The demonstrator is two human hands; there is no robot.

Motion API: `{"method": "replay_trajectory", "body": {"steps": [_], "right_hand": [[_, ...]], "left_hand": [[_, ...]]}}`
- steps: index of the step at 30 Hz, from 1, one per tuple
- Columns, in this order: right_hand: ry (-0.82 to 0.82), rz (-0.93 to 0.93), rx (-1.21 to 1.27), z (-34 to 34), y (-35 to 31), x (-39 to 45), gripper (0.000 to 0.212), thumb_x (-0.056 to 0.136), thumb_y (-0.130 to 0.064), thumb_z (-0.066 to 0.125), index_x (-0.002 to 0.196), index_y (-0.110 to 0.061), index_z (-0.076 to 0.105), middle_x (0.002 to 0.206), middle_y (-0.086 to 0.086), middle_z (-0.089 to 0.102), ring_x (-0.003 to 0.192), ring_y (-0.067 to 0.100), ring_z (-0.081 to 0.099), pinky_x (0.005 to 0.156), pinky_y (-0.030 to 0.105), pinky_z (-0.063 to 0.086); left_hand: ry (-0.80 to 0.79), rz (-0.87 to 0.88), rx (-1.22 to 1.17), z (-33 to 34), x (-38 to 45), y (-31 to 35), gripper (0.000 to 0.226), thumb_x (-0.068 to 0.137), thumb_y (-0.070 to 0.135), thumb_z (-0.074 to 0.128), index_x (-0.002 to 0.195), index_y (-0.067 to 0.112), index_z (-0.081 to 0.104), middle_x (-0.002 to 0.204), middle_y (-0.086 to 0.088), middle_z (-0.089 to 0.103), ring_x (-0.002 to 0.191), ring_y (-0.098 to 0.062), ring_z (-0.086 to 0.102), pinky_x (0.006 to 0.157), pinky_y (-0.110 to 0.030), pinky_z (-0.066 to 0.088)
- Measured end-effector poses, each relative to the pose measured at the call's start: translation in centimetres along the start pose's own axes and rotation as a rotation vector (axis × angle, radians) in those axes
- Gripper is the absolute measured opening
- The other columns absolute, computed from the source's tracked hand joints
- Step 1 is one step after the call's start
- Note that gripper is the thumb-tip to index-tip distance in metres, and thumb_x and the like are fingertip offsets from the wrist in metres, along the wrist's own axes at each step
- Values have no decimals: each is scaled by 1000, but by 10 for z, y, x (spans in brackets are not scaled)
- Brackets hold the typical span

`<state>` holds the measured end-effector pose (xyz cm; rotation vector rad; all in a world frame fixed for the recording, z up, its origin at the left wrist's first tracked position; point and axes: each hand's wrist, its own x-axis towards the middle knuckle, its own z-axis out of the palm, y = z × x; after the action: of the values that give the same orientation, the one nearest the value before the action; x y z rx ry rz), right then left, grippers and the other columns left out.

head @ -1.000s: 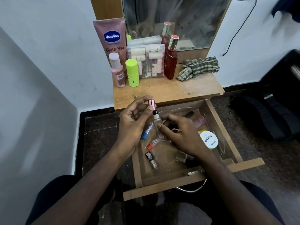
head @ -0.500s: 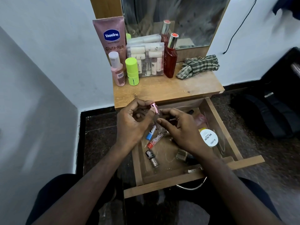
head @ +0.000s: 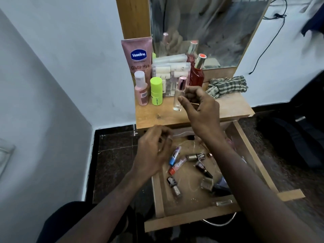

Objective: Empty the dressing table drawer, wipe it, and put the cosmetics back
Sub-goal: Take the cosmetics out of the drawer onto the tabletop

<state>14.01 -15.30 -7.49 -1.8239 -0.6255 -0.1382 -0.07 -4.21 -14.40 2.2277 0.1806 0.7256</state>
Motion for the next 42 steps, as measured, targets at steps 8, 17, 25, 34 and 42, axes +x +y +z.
{"method": "replay_trajectory", "body": {"steps": [8, 17, 25, 34, 42], "right_hand": [[13, -91, -186, 37, 25, 30, 33, 95, -29, 77, 123, -13, 71, 108, 0, 75, 97, 13, 71, 89, 33, 61], [21, -143, -302, 27, 16, 18, 37, 88, -24, 83, 121, -11, 71, 110, 1, 74, 99, 10, 70, 88, 31, 61], [-112, 61, -571, -77, 35, -61, 18, 91, -6, 72, 102, -18, 78, 99, -1, 76, 89, 17, 73, 87, 40, 60], [-644, 256, -1082, -92, 65, -65, 48, 91, -30, 74, 136, -24, 59, 139, 5, 58, 127, 32, 58, 93, 46, 53], [-792, 95, -1064, -87, 81, -47, 45, 92, -9, 67, 137, -11, 62, 139, 16, 56, 125, 35, 59, 101, 41, 50]], "left_hand": [[-166, 62, 53, 7, -1, -10, 9, 95, 12, 72, 103, 16, 72, 100, 10, 70, 91, 1, 61, 79, -14, 48], [-233, 36, 98, 8, 0, -14, 12, 94, 15, 73, 106, 17, 73, 101, 8, 71, 90, -2, 62, 78, -23, 54], [-312, 17, 285, 15, 2, -8, 13, 95, 33, 73, 108, 33, 70, 107, 17, 69, 93, -1, 62, 75, -20, 47], [-310, -31, 286, 16, 1, -6, 8, 93, 35, 73, 101, 36, 72, 92, 29, 62, 76, 13, 57, 64, -6, 35], [-306, -19, 280, 17, 2, -9, 6, 93, 36, 73, 99, 36, 72, 93, 26, 67, 78, 9, 60, 67, -14, 41]]}}
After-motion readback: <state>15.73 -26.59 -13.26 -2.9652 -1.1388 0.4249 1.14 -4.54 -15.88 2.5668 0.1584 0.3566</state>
